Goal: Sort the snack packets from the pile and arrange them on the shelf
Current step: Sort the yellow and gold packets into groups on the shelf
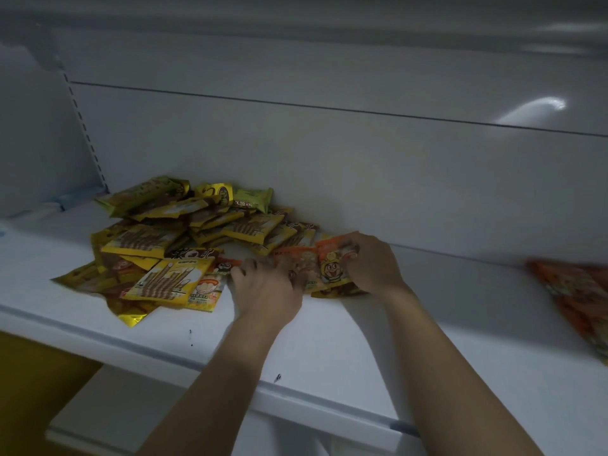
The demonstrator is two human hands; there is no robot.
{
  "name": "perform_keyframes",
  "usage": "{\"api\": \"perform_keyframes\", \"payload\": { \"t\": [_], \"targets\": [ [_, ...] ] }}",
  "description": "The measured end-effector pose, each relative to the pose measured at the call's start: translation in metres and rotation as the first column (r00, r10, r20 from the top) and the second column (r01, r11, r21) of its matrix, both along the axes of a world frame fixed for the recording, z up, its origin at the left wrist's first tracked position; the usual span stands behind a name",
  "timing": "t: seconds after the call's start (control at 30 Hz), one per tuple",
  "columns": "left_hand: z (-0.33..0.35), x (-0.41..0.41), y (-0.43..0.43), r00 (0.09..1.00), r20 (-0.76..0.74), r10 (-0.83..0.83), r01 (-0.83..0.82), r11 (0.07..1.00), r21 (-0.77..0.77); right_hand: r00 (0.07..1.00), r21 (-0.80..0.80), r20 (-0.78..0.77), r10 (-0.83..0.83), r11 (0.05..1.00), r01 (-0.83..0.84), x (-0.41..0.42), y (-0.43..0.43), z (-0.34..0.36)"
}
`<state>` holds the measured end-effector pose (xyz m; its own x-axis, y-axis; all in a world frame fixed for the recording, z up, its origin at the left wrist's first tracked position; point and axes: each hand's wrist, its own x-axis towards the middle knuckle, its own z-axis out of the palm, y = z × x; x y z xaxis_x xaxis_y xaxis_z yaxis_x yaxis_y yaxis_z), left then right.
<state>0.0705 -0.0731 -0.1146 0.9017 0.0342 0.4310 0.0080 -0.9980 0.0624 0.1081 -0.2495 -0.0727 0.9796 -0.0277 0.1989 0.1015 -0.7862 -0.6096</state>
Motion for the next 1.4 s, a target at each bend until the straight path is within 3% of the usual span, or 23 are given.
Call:
{"api": "perform_keyframes", "payload": {
  "t": [0.1,0.2,0.37,0.6,0.83,1.17,1.3,1.4],
  "targets": [
    [0.006,-0.003,-0.004,0.997,0.003,-0.072,0.072,0.995,-0.063,1.000,-0.048,-0.013,0.015,0.999,-0.016,-0.003,-0.001,0.004],
    [0.013,-0.003,-0.003,0.989,-0.053,-0.137,0.116,0.950,-0.289,0.999,-0.012,0.000,0.050,0.999,-0.050,-0.009,-0.004,0.011],
    [0.030,-0.011,-0.012,0.956,0.070,-0.285,0.253,0.680,-0.688,0.998,0.081,0.054,0.045,0.996,-0.049,-0.032,-0.019,0.031],
    [0.051,-0.017,-0.070,0.921,0.220,-0.322,0.354,0.450,-0.820,0.979,0.278,0.183,-0.095,0.960,0.041,-0.075,-0.086,0.040],
    [0.064,-0.048,-0.186,0.837,0.180,-0.516,0.405,0.363,-0.839,0.928,0.384,0.207,-0.311,0.898,0.216,-0.127,-0.194,0.035],
    [0.060,-0.112,-0.324,0.734,0.080,-0.674,0.419,0.357,-0.835,0.780,0.178,0.219,-0.586,0.810,0.559,-0.196,-0.355,0.034],
    [0.048,-0.141,-0.358,0.691,0.012,-0.723,0.410,0.379,-0.830,0.796,0.137,0.185,-0.576,0.817,0.560,-0.197,-0.397,0.032],
    [0.039,-0.151,-0.377,0.695,-0.064,-0.716,0.389,0.449,-0.804,0.846,0.158,0.106,-0.523,0.849,0.505,-0.183,-0.415,0.027]
  ]
}}
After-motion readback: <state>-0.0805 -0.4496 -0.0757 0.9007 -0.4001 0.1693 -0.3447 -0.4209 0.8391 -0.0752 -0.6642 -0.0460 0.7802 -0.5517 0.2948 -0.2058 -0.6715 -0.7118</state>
